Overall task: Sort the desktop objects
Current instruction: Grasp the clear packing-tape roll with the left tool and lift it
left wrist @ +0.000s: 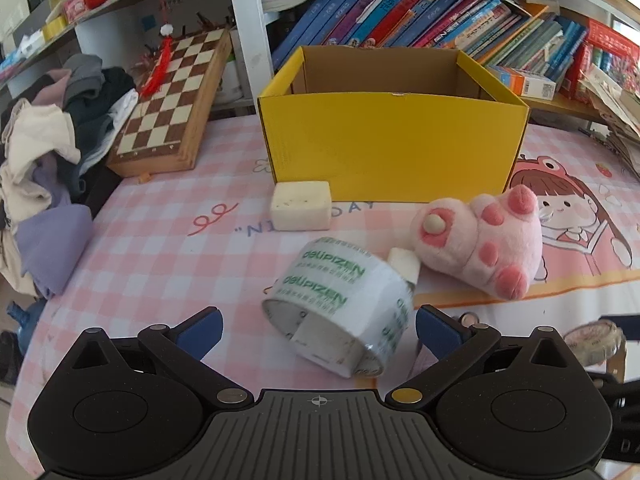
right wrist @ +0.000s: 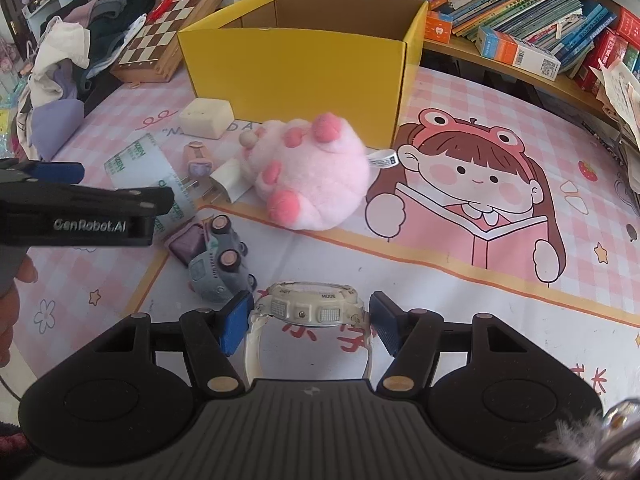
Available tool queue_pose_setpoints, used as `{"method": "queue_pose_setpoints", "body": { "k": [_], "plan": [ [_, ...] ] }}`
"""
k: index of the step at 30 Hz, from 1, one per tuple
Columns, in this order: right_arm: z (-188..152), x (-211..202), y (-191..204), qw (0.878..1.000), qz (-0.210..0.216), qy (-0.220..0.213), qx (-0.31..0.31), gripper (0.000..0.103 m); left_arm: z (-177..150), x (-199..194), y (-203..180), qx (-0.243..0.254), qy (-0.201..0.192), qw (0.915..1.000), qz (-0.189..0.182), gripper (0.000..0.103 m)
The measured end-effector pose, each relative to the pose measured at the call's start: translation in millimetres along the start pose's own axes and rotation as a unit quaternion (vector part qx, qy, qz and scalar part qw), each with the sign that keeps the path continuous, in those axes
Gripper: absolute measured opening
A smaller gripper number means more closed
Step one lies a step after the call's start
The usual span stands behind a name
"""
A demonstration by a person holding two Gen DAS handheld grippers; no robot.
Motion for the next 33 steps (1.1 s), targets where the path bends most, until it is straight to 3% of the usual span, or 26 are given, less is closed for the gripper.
{"method": "queue_pose_setpoints", "body": {
  "k": [9, 12, 21, 33],
  "plan": [
    [1.3, 1.0, -9.9, 1.000, 0.009, 0.007, 0.001, 0.062, 8.4, 7.4, -7.8, -0.004, -0.003, 0.9999, 0.012, 0.100],
    [2.4, 0.9, -12.2, 1.000, 0.012, 0.006, 0.002, 0.062, 10.6, 9.0, -7.8, -0.004, -0.009, 0.9998, 0.015, 0.089],
    [4.1, 0.4, -13.7, 1.000, 0.025, 0.007, 0.003, 0.062, -11.9, -4.5, 24.9, -0.083, 0.005, 0.9965, -0.012, 0.088],
    [1.2, 3.0, -6.5, 0.999, 0.041, 0.018, -0.012, 0.062, -43.5, -23.8, 25.1, -0.052, 0.020, 0.9984, -0.011, 0.089]
  ]
}}
Point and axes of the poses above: each gripper's, at about its wrist camera, not at the fingertips, and x roughly the way its jaws point, y to its left, z to its top, the point moved 5 cm from there along x, roughly the way its jaws point, and after that the axes turned 12 degrees about x, right-handed, at the moved point
